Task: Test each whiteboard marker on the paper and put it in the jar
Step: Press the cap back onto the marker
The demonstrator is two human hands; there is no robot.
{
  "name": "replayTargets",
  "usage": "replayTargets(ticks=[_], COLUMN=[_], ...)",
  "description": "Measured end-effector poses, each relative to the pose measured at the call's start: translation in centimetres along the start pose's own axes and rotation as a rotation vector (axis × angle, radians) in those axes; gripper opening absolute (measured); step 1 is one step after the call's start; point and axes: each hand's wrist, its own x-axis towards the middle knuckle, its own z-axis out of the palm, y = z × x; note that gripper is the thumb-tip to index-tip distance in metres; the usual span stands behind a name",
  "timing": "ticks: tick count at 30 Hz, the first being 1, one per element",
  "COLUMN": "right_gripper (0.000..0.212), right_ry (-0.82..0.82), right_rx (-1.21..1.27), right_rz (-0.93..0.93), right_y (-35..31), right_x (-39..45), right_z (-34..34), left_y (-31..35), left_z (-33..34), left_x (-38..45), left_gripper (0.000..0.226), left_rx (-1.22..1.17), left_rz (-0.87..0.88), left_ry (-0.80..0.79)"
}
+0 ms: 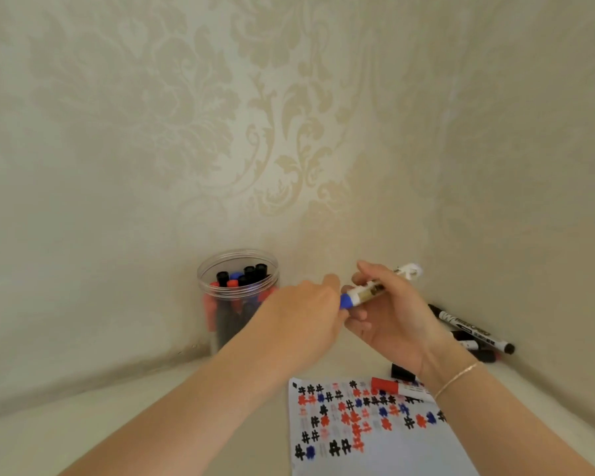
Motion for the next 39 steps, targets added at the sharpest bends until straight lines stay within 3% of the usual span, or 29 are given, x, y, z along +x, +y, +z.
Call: replayTargets(ticks=[3, 5, 9, 17, 22, 25, 29, 34, 39], right_gripper=[0.027, 0.024, 0.025, 0.03, 0.025, 0.021, 0.02, 0.02, 0.026], right_ry=[0.129, 0.136, 0.084, 0.002, -0.06, 0.025, 0.358, 0.456, 0.496], right_rx=[-0.344, -0.48, -0.541, -0.497, -0.565, -0.579, -0.412, -0.499, -0.581], right_rz=[-0.134, -0.204, -0.199, -0.106, -0.075, -0.107, -0.202, -0.06, -0.069], right_y=[0.7, 0.8, 0.0, -1.4, -1.9, -1.6, -1.9, 0.4, 4.7], right_x=[0.4, 0.5, 0.4, 0.8, 0.6, 0.1, -1.8, -4.9, -6.2], right_z=[0.4, 0.5, 0.9, 1.7, 1.3, 1.1, -1.0, -3.9, -3.8], left_y=[-0.2, -0.7, -1.0, -1.3, -0.6, -1.0, -0.6, 0.2, 0.2], left_z=[1.2, 1.8, 2.3, 3.1, 3.3, 3.3, 3.3, 7.6, 10.5], left_x=[0.2, 0.5, 0.6, 1.3, 0.8, 0.6, -0.6, -3.0, -4.4], left_gripper=[0.018, 0.021, 0.034, 0.042, 0.037, 0.046, 0.07, 0.034, 0.023], left_rx=[-0.383, -0.605, -0.679, -0.726, -1.244, -1.108, -0.826, -0.723, -0.605], left_rz=[-0.053, -0.112, -0.059, 0.008, -0.129, -0.149, -0.178, -0.125, -0.113], left_ry=[-0.217, -0.276, -0.234, 0.032, -0.139, -0.224, -0.233, -0.007, -0.066])
